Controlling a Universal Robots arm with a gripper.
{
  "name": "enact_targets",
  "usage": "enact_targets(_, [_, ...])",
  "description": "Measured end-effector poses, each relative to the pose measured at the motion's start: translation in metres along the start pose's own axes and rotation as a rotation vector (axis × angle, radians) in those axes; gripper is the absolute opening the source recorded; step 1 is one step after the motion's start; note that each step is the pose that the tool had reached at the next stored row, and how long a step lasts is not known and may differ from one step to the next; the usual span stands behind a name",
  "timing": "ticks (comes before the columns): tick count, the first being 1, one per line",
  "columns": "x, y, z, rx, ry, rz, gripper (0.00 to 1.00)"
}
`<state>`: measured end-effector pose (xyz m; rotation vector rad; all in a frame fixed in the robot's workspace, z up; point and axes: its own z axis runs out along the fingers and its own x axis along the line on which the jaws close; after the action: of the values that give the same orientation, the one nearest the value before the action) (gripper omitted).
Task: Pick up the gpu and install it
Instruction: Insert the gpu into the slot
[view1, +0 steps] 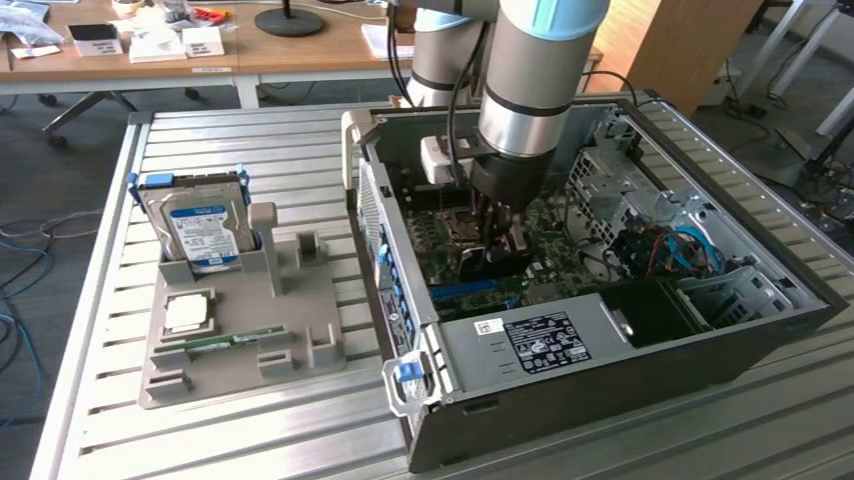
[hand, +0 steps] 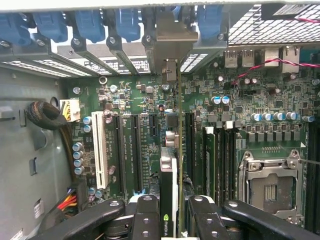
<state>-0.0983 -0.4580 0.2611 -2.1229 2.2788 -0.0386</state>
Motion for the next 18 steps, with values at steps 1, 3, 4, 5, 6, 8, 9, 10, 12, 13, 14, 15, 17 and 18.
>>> enact_targets(1, [0.0000, 0.0000, 0.0008, 0.0000, 0.0000, 0.000, 0.27])
enact_targets(3, [0.0000, 0.0001, 0.0025, 0.0000, 0.0000, 0.000, 0.27])
enact_targets(4, [0.0000, 0.0001, 0.0032, 0.0000, 0.0000, 0.000, 0.27])
enact_targets(5, [0.0000, 0.0001, 0.0039, 0.0000, 0.0000, 0.000, 0.27])
enact_targets(6, [0.0000, 0.0002, 0.0045, 0.0001, 0.0000, 0.000, 0.27])
enact_targets(8, [0.0000, 0.0002, 0.0058, 0.0001, 0.0000, 0.000, 0.27])
enact_targets(9, [0.0000, 0.0002, 0.0065, 0.0000, 0.0000, 0.000, 0.27])
enact_targets(10, [0.0000, 0.0003, 0.0073, 0.0001, 0.0000, 0.000, 0.27])
enact_targets(12, [0.0001, 0.0003, 0.0078, 0.0000, 0.0002, 0.000, 0.27])
enact_targets(13, [0.0001, 0.0003, 0.0078, -0.0001, 0.0004, 0.000, 0.27])
enact_targets(14, [0.0001, 0.0003, 0.0079, -0.0001, 0.0003, 0.000, 0.27])
enact_targets(15, [0.0001, 0.0004, 0.0082, 0.0000, 0.0001, 0.000, 0.27])
enact_targets(17, [0.0001, 0.0012, 0.0087, 0.0001, 0.0000, 0.000, 0.27])
enact_targets(18, [0.0001, 0.0014, 0.0091, 0.0001, -0.0001, 0.000, 0.27])
